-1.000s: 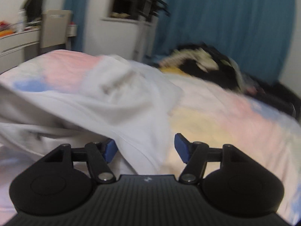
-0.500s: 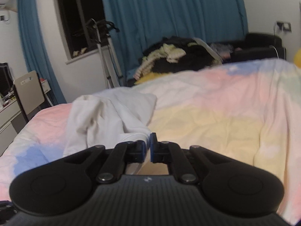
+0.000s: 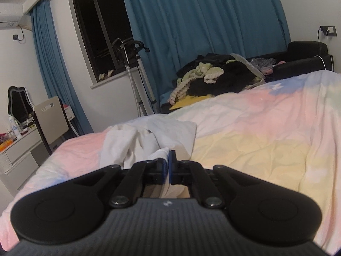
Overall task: Fold clothes
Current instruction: 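Lift the shirt high with both grippers and shake it out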
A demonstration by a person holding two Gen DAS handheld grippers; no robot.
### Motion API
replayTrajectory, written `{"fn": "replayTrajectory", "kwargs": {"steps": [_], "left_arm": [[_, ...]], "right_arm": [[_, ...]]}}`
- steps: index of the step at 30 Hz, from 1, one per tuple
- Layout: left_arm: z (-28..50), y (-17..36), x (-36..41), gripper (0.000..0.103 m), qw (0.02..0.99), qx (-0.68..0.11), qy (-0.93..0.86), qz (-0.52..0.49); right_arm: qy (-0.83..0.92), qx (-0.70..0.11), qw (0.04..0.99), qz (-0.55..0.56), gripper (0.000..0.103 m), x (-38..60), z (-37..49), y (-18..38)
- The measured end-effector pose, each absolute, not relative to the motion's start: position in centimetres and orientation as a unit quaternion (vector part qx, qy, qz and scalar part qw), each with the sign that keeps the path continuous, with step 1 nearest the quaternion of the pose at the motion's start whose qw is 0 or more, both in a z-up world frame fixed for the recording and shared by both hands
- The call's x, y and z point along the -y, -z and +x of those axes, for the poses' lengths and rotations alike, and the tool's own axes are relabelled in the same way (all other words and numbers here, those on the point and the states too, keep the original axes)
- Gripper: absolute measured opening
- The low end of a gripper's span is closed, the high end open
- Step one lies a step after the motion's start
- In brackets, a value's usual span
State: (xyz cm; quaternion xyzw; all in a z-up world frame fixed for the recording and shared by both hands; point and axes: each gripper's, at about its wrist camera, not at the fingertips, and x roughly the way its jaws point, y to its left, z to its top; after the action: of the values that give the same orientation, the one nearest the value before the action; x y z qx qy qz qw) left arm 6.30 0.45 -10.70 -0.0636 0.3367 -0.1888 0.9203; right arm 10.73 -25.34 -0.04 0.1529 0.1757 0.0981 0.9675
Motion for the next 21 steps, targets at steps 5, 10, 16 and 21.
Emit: {"fn": "replayTrajectory", "kwargs": {"steps": [5, 10, 16, 21], "left_arm": [[6.3, 11.2, 0.6, 0.051, 0.925, -0.330, 0.184, -0.034], [6.9, 11.1, -1.0, 0.016, 0.924, -0.332, 0.167, -0.089], [6.3, 9.0, -3.2, 0.011, 0.941, -0.282, 0.125, -0.138], [4.7, 6.2, -4.8, 0.010, 0.955, -0.219, 0.105, -0.172]], "right_arm": [[-0.094, -0.166, 0.971, 0.146, 0.003, 25.2, 10.1, -0.5], [-0.089, -0.176, 0.970, 0.144, 0.003, 25.3, 10.2, -0.1], [-0.035, -0.221, 0.974, 0.045, 0.003, 23.9, 11.0, 2.9], [-0.029, -0.286, 0.954, 0.084, 0.003, 25.1, 12.1, 6.7]]}}
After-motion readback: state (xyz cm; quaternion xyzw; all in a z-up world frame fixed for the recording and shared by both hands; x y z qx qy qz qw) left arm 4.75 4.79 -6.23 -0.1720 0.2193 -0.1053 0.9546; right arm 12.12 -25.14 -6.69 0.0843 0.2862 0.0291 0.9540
